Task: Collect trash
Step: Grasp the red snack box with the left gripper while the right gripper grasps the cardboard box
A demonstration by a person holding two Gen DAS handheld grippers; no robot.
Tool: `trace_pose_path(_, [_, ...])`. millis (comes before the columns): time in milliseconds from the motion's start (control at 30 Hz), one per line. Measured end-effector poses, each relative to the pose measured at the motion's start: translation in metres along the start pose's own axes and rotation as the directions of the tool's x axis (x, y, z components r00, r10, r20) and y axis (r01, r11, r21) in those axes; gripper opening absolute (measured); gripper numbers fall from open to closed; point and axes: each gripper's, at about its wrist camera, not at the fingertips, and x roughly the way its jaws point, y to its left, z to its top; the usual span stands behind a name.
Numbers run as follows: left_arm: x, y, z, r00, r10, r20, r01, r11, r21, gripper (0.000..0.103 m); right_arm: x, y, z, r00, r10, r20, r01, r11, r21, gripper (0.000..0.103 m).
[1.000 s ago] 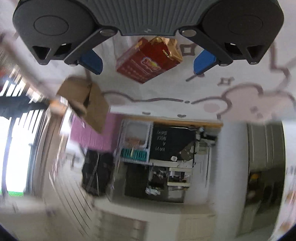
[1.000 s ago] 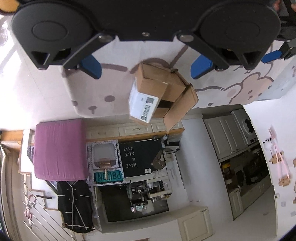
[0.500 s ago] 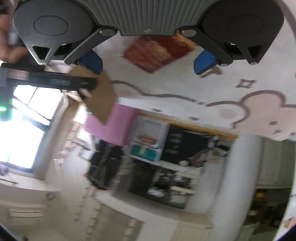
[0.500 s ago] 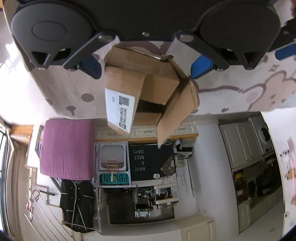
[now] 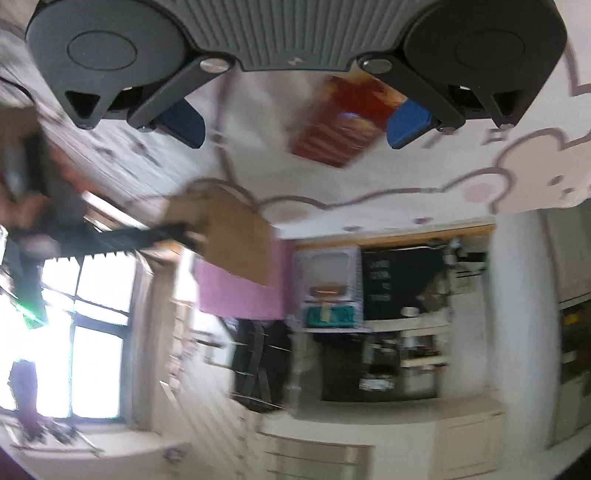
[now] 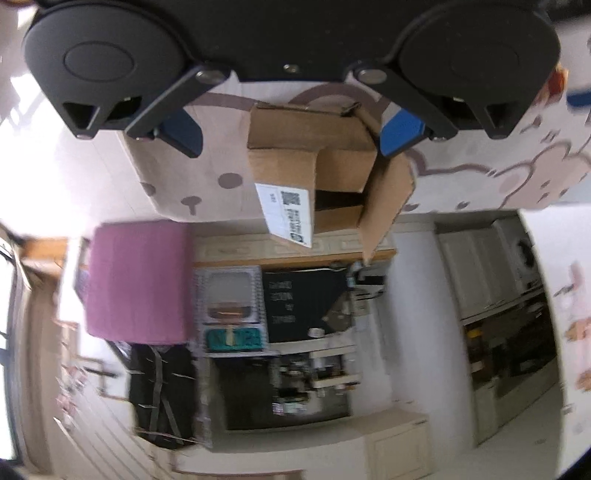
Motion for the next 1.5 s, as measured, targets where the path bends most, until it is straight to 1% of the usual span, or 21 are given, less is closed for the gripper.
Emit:
trace_pose_path(67, [0.002,0.019,0.004,0.998,0.053,0.032,-0.051,0.997,-0.064,0.103,-0.004,0.001,-0.003,1.0,0.022,0.011,-0.021,1.0,-0.018,0.103])
trace_pose_path(133, [0.007,0.041,0.006,0.996,0.085,0.04,-0.076,0.979,-0.191,0.103,-0.004,0.002,-0.007,0.999,0.045,0.014,-0.045,0.999,-0.004,0.103])
trace_pose_path(200, [0.016,0.063,0.005,0.998,0.064,0.029,-0.05,0.941,-0.335,0.103,0.0,0.005,-0.011,0.998,0.06,0.015,-0.06,0.998,0.019,0.103])
trace_pose_path(233, [0.022,0.075,0.003,0.999,0.04,0.025,-0.027,0.912,-0.409,0.103,0.004,0.007,-0.013,0.998,0.068,0.016,-0.069,0.997,0.041,0.103])
trace_pose_path(333, [0.04,0.102,-0.004,1.0,-0.024,0.009,0.025,0.828,-0.561,0.103,0.015,0.012,-0.017,0.993,0.12,0.005,-0.119,0.987,0.109,0.103])
trace_pose_path(367, [0.045,0.108,-0.004,0.999,-0.037,0.014,0.038,0.813,-0.581,0.103,0.018,0.013,-0.017,0.991,0.132,-0.001,-0.131,0.985,0.115,0.103])
trace_pose_path(433, [0.049,0.11,-0.003,0.999,-0.044,0.021,0.048,0.808,-0.587,0.103,0.019,0.016,-0.019,0.991,0.136,-0.006,-0.134,0.985,0.105,0.103])
trace_pose_path(467, [0.051,0.108,-0.002,0.998,-0.054,0.024,0.058,0.809,-0.585,0.103,0.02,0.016,-0.019,0.991,0.133,-0.005,-0.132,0.986,0.102,0.103])
trace_pose_path(567, [0.047,0.096,-0.003,0.986,-0.164,0.015,0.145,0.821,-0.552,0.103,0.018,0.015,-0.017,0.992,0.127,0.01,-0.127,0.988,0.092,0.103])
trace_pose_path(633, [0.04,0.082,-0.004,0.979,-0.206,-0.004,0.175,0.843,-0.508,0.103,0.017,0.015,-0.017,0.993,0.118,0.017,-0.118,0.99,0.072,0.103])
trace_pose_path(700, [0.034,0.064,-0.005,0.979,-0.198,-0.042,0.161,0.887,-0.434,0.103,0.017,0.019,-0.018,0.994,0.108,0.016,-0.109,0.993,0.037,0.103])
trace_pose_path(767, [0.029,0.047,-0.004,0.979,-0.187,-0.085,0.144,0.922,-0.36,0.103,0.02,0.024,-0.016,0.995,0.103,0.007,-0.103,0.995,0.013,0.103])
trace_pose_path(833, [0.026,0.029,-0.005,0.975,-0.188,-0.118,0.148,0.947,-0.286,0.103,0.024,0.028,-0.015,0.995,0.095,0.008,-0.095,0.995,0.004,0.103])
trace_pose_path(900, [0.021,0.011,-0.005,0.975,-0.175,-0.135,0.147,0.969,-0.201,0.103,0.028,0.031,-0.012,0.998,0.058,0.009,-0.058,0.998,-0.002,0.103])
trace_pose_path(933, [0.021,0.002,-0.005,0.978,-0.154,-0.139,0.132,0.979,-0.156,0.103,0.03,0.032,-0.011,0.999,0.035,0.008,-0.035,0.999,-0.004,0.103])
trace_pose_path(1000, [0.022,-0.011,-0.007,0.985,-0.08,-0.155,0.067,0.994,-0.085,0.103,0.03,0.029,-0.01,1.0,0.001,0.014,-0.001,1.0,-0.003,0.103])
trace_pose_path(1067, [0.027,-0.022,-0.007,0.984,-0.001,-0.177,-0.007,0.999,-0.045,0.103,0.022,0.022,-0.01,0.998,-0.027,0.055,0.026,0.999,0.026,0.103])
trace_pose_path(1200, [0.039,-0.027,-0.008,0.965,0.142,-0.223,-0.155,0.987,-0.045,0.102,0.011,0.009,-0.005,0.988,-0.063,0.138,0.064,0.998,0.002,0.103])
trace_pose_path(1267, [0.041,-0.027,-0.006,0.958,0.179,-0.223,-0.197,0.979,-0.059,0.102,0.017,0.003,-0.003,0.992,-0.031,0.122,0.032,0.999,-0.009,0.103])
trace_pose_path(1333, [0.04,-0.028,-0.005,0.953,0.213,-0.217,-0.233,0.97,-0.071,0.099,0.026,-0.004,-0.004,0.996,0.033,0.08,-0.035,0.999,0.017,0.103])
trace_pose_path(1500, [0.041,-0.035,-0.005,0.944,0.262,-0.202,-0.282,0.956,-0.079,0.09,0.046,-0.011,-0.005,0.997,0.077,-0.012,-0.077,0.996,0.055,0.103])
